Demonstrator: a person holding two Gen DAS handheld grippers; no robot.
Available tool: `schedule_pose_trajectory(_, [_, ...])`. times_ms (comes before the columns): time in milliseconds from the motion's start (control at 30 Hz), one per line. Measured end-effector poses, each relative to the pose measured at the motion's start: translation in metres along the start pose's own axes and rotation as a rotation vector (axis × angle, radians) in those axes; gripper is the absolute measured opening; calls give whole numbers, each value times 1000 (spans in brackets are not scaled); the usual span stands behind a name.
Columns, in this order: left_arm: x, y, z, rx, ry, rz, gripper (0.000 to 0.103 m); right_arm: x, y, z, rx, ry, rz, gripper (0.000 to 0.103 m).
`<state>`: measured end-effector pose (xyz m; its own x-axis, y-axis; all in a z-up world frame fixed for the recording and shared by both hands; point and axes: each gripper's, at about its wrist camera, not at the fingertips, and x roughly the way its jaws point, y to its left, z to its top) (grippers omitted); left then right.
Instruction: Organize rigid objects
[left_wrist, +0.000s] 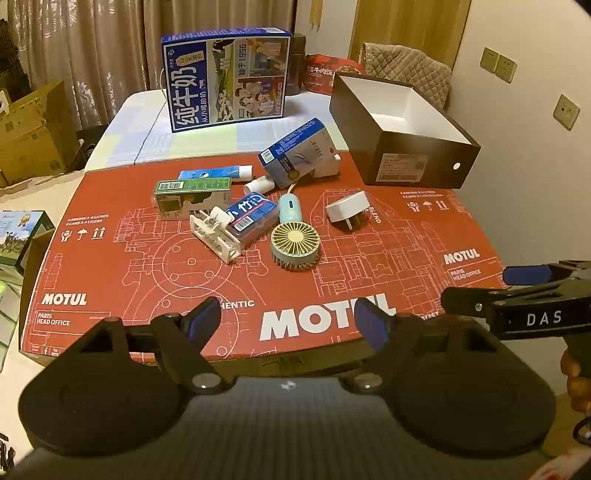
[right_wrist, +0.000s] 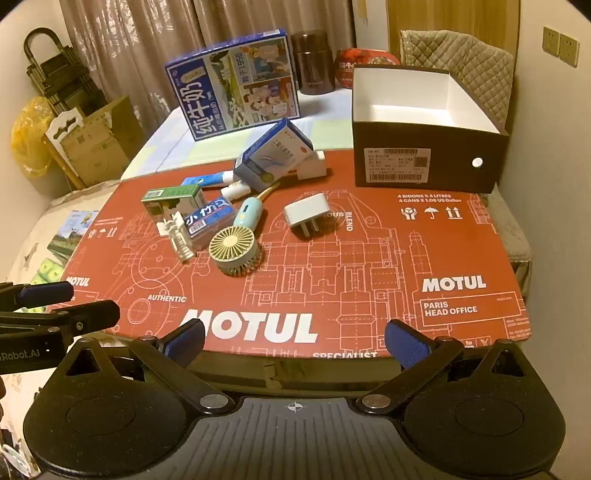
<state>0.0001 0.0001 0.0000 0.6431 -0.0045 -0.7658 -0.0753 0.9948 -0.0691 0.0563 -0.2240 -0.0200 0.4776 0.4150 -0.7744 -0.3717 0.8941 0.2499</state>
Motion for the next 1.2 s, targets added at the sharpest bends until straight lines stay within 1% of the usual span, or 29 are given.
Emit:
schedule_pose_trajectory(267, [1,-1,0,5,2,-8,77,0,-1,1,0,3,-5,101])
schedule_pose_trajectory(867, [0,0,0,1,4,2,77,4,0,3,-8,5,-1,101])
schedule_pose_trajectory(1167, [5,12,7,-3,7,3,77,8,5,6,-16,8,-3,101])
schedule_pose_trajectory(1200, [1,9,3,-3,6,4,77,8,5,6,-16,8,-4,101])
